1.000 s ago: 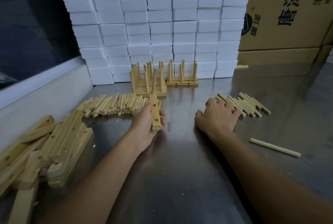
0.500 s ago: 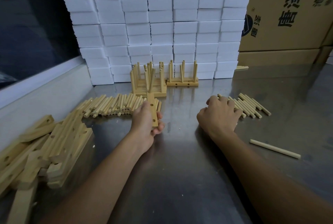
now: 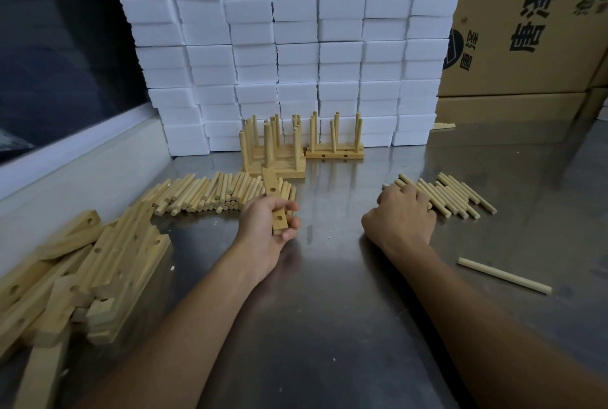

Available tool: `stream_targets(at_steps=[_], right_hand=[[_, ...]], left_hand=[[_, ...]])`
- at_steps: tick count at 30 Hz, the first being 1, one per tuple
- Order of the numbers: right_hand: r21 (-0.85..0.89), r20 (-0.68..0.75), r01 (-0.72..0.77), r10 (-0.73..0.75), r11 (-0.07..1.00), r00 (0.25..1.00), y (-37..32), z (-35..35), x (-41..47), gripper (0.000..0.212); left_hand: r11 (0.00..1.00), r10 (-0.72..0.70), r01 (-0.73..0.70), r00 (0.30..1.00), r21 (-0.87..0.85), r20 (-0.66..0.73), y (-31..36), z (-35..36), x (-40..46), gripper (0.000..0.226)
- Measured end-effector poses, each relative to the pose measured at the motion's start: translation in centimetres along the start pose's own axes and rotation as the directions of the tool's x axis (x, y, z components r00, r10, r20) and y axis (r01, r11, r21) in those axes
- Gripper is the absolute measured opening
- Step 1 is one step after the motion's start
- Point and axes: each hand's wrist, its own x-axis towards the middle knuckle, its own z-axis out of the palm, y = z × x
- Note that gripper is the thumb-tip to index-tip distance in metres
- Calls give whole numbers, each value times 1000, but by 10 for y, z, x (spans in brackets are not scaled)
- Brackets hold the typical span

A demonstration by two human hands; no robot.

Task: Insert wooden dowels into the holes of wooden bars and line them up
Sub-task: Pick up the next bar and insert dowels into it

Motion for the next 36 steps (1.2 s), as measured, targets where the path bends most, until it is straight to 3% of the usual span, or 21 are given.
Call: stream_targets(at_steps=[7, 15, 21, 29, 36], right_hand=[[98, -12, 88, -88, 991, 996, 2, 3, 2, 33], [285, -79, 208, -193, 936, 978, -14, 6, -3, 56], [354, -244, 303, -225, 885, 943, -18, 8, -7, 57], [415, -332, 424, -300, 805, 894, -16, 9, -11, 30], [460, -322, 362, -228, 810, 919, -14, 13, -7, 21]], left_hand=[[999, 10, -9, 1000, -35, 20, 0, -2, 1, 9], [999, 42, -42, 998, -3, 49, -1, -3, 0, 13], [999, 42, -42, 997, 0, 59, -1, -3, 0, 15], [997, 56, -58, 997, 48, 49, -4, 4, 0, 16], [998, 40, -42, 997, 43, 63, -9, 9, 0, 21]])
